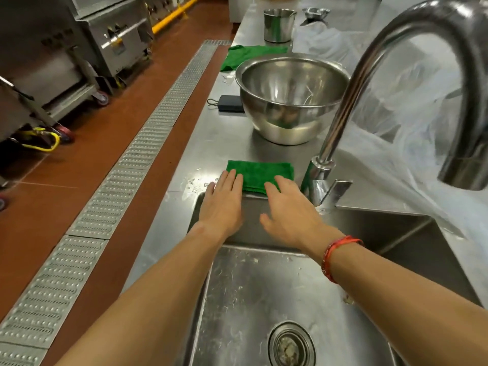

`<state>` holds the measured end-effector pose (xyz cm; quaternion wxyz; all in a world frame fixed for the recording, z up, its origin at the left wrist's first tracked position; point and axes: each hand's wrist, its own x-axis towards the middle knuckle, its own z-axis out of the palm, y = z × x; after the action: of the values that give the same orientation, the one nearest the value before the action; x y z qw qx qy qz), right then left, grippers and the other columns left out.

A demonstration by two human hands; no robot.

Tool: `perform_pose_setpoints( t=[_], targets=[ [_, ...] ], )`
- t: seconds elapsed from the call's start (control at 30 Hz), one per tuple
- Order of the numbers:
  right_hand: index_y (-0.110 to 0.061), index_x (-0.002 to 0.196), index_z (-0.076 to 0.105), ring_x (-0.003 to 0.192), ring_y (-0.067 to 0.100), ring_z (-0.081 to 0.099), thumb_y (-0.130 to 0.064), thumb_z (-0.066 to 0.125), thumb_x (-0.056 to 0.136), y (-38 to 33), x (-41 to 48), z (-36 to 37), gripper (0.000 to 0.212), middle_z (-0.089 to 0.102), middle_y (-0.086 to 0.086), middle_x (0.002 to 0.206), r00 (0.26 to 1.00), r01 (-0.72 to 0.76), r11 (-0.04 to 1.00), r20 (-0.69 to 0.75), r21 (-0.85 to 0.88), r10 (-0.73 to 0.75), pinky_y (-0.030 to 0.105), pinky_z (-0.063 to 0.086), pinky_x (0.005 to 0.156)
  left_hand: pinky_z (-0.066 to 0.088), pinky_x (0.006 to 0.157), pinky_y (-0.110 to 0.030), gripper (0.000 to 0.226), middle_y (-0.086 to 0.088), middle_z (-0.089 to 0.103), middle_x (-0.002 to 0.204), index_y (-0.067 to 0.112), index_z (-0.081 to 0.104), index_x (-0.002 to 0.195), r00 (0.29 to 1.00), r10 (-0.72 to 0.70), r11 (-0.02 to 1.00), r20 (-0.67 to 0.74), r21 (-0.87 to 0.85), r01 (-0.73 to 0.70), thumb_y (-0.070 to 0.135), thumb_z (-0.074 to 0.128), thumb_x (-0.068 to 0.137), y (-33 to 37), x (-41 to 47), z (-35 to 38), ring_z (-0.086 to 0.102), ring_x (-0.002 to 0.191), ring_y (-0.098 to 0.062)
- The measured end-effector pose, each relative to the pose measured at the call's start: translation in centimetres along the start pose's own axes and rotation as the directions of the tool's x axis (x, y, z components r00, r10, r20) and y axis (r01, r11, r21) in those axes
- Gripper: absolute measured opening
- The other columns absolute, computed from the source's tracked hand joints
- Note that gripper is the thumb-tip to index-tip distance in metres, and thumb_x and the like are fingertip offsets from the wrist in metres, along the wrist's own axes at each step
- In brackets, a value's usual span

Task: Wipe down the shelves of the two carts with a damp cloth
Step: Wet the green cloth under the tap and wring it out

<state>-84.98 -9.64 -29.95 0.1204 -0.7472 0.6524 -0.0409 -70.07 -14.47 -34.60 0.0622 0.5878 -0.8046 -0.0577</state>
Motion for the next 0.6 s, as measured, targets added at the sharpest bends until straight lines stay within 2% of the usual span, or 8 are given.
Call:
perform_pose_setpoints(
  t=[0.07,0.13,0.2,0.27,0.43,0.53,0.6],
  targets=[
    [-0.003,0.146,0.033,0.144,0.032,0.022,-0.029,0.06,0.091,-0.2,0.5,0.7,0.066,0.026,0.018,0.153,1.0,-0.001,1.0,0.017,-0.004,0.001,0.041,0.027,0.118,0.018,0.119,-0.045,0.075,-0.008,0.035,0.154,0.012,0.031,0.15,0.996,0.024,0.997,-0.086,0.077,-0.018,0.006,0.064,0.083,-0.4,0.0,0.5,0.028,0.145,-0.027],
    [-0.002,0.148,0.029,0.147,0.032,0.017,-0.028,0.061,0.09,-0.5,0.5,1.3,0.071,0.022,0.019,0.156,0.999,-0.017,1.0,0.035,0.017,0.016,0.041,0.023,0.12,0.034,0.106,-0.046,0.063,-0.007,0.057,0.126,0.013,0.054,0.131,0.975,0.076,0.988,-0.211,0.147,-0.045,0.002,0.072,0.071,-0.7,0.1,0.8,0.051,0.118,-0.029],
    [-0.002,0.15,0.025,0.149,0.032,0.014,-0.029,0.061,0.09,-0.7,0.2,1.7,0.075,0.019,0.019,0.159,0.998,-0.019,1.0,0.056,0.022,0.017,0.041,0.02,0.122,0.041,0.09,-0.044,0.048,-0.006,0.062,0.103,0.011,0.063,0.109,0.951,0.104,0.985,-0.292,0.16,-0.059,-0.003,0.072,0.064,-0.7,0.1,1.0,0.056,0.096,-0.03],
    [-0.003,0.151,0.022,0.149,0.031,0.012,-0.029,0.06,0.091,-0.8,-0.2,1.8,0.076,0.017,0.018,0.16,0.997,-0.02,0.999,0.069,0.025,0.019,0.042,0.021,0.122,0.04,0.08,-0.043,0.035,-0.006,0.062,0.09,0.011,0.065,0.094,0.935,0.115,0.987,-0.335,0.141,-0.071,-0.006,0.069,0.064,-0.6,0.2,0.8,0.055,0.087,-0.031],
    [-0.003,0.154,0.016,0.149,0.029,0.014,-0.027,0.059,0.093,-0.5,-0.8,1.7,0.079,0.018,0.016,0.16,0.998,-0.002,0.998,0.055,0.058,-0.002,0.04,0.021,0.122,0.042,0.07,-0.041,0.01,-0.01,0.059,0.087,0.005,0.066,0.08,0.939,0.1,0.995,-0.328,0.057,-0.086,-0.002,0.066,0.073,0.0,-0.4,-0.1,0.054,0.085,-0.032],
    [-0.006,0.156,0.014,0.149,0.028,0.015,-0.024,0.06,0.092,-0.4,-1.3,1.7,0.08,0.018,0.014,0.16,1.0,-0.012,0.992,0.029,0.123,0.009,0.039,0.021,0.122,0.038,0.07,-0.031,0.01,-0.006,0.06,0.097,0.006,0.064,0.092,0.969,0.085,0.983,-0.231,-0.139,-0.119,0.007,0.056,0.087,0.9,-1.5,-1.6,0.052,0.094,-0.025],
    [-0.009,0.155,0.018,0.146,0.027,0.019,-0.023,0.063,0.09,-0.4,-1.6,1.4,0.08,0.025,0.011,0.158,1.0,-0.017,0.982,-0.016,0.186,0.021,0.04,0.026,0.119,0.037,0.064,-0.03,0.012,0.0,0.061,0.089,0.013,0.06,0.095,0.988,0.026,0.957,-0.154,-0.283,-0.069,0.017,0.048,0.093,1.8,-2.4,-3.3,0.054,0.082,-0.018]
  ],
)
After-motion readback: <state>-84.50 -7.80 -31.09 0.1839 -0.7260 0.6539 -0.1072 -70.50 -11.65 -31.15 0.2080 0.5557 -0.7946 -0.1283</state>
